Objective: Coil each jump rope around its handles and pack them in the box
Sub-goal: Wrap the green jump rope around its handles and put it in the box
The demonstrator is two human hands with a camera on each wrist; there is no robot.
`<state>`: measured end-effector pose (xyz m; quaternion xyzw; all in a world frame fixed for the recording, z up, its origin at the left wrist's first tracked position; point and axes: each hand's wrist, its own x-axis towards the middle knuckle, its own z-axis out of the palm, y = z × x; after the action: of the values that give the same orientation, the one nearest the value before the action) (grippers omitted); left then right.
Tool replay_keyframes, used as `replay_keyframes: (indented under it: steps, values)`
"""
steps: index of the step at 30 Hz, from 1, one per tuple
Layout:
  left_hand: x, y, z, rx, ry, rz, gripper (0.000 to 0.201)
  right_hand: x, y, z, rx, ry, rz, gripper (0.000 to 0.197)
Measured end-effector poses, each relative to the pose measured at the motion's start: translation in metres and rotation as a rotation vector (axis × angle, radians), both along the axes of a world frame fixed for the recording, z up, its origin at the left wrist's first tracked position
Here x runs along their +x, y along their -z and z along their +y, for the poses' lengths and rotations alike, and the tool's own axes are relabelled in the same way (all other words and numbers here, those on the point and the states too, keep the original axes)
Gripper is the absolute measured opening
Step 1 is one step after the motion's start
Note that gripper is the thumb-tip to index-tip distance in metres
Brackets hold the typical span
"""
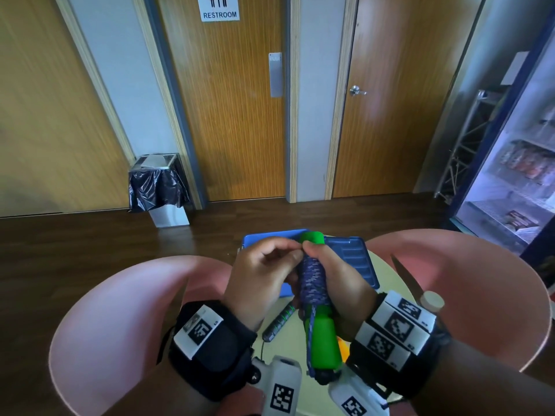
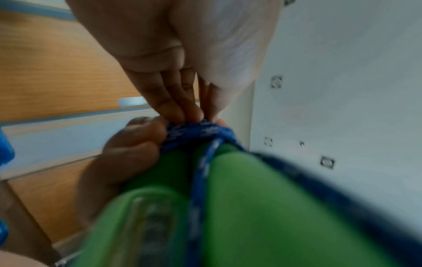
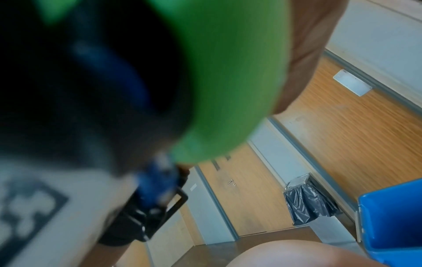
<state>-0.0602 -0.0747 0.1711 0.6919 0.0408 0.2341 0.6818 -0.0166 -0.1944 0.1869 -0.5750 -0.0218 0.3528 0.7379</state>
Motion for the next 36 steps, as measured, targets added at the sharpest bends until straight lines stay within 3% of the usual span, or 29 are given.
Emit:
replay_keyframes:
  steps: [5, 10, 21, 28, 32, 36]
  values:
    - [-0.008, 0.008, -0.009, 0.342, -0.093, -0.083, 0.016, 0.002, -0.004, -0.003, -0.001, 0.060, -0.034, 0.037]
    - [-0.007, 0.004, 0.004, 0.476, 0.022, -0.133, 0.013, 0.002, -0.002, -0.008, -0.033, -0.011, 0.079, 0.048]
    - [0.017, -0.028, 0.008, 1.071, 0.106, -0.197, 0.016, 0.009, -0.012, -0.018, 0.048, -0.099, 0.243, 0.053]
    - [0.033, -0.022, 0.008, 1.110, 0.187, -0.226, 0.010, 0.016, -0.010, -0.028, 0.045, -0.049, 0.305, 0.058]
    - [0.037, -0.015, 0.002, 1.190, 0.170, -0.190, 0.029, 0.019, -0.013, -0.033, 0.048, -0.047, 0.315, 0.055]
    - [0.044, -0.022, -0.001, 1.286, 0.151, -0.135, 0.031, 0.022, -0.014, -0.035, 0.033, -0.072, 0.315, 0.058]
